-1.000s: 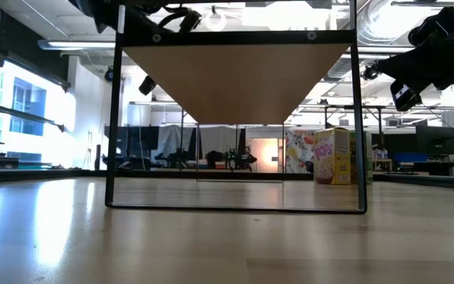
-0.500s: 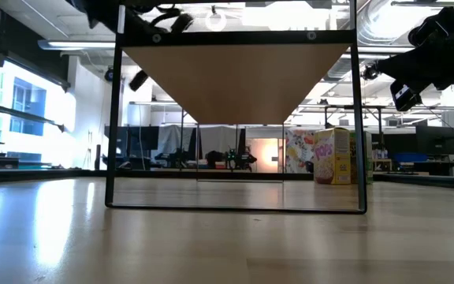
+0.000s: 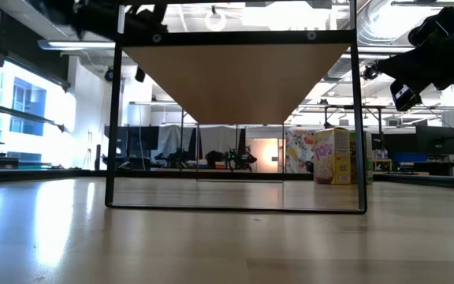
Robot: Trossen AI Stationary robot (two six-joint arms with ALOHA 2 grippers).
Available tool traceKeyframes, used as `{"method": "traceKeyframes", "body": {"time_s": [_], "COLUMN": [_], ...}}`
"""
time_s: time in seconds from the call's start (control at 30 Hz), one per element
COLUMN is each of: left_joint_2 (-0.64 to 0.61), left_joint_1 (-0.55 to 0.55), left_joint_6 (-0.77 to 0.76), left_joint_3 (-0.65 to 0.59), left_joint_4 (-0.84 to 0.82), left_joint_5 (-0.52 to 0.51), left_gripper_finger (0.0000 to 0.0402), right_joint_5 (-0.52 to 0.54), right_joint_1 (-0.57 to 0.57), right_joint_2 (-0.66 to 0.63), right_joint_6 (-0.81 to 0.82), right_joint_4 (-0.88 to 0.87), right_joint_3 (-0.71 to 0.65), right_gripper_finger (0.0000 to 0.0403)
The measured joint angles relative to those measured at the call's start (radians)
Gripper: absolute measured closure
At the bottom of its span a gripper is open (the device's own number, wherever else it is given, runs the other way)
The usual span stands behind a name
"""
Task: Stack cereal on shelf
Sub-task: Put the top green cereal box on the shelf
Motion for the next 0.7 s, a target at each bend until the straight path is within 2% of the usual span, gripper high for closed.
{"method": "traceKeyframes", "body": {"time_s": [0.1,0.2,0.3,0.5,0.57,0.63,0.7], "left_joint_2": [-0.003,-0.036,-0.073,-0.140,-0.151,-0.158,-0.159], "left_joint_1": [-0.018,-0.010,0.011,0.035,0.039,0.039,0.039], "left_joint_6": [-0.039,-0.050,-0.063,-0.103,-0.104,-0.111,-0.102], "left_joint_3": [-0.101,-0.138,-0.140,-0.141,-0.141,-0.141,-0.141], "left_joint_4": [0.224,0.340,0.341,0.337,0.339,0.336,0.338], "left_joint_5": [0.040,0.054,0.054,0.053,0.045,0.044,0.044], "left_gripper_finger": [0.0401,0.0401,0.0401,0.0401,0.0401,0.0401,0.0401], "right_joint_5": [0.001,0.071,0.213,0.527,0.615,0.670,0.677], "right_joint_1": [0.000,-0.001,-0.001,-0.001,-0.001,-0.002,-0.002], "right_joint_2": [0.000,0.000,0.002,-0.001,0.000,0.000,0.001], "right_joint_6": [-0.001,-0.034,-0.006,0.236,0.222,0.195,0.217], "right_joint_4": [0.000,0.009,0.102,0.458,0.528,0.583,0.600], "right_joint_3": [0.000,0.000,0.001,0.021,0.021,0.021,0.021], "right_gripper_finger": [0.0402,0.0402,0.0402,0.0402,0.0402,0.0402,0.0402]}}
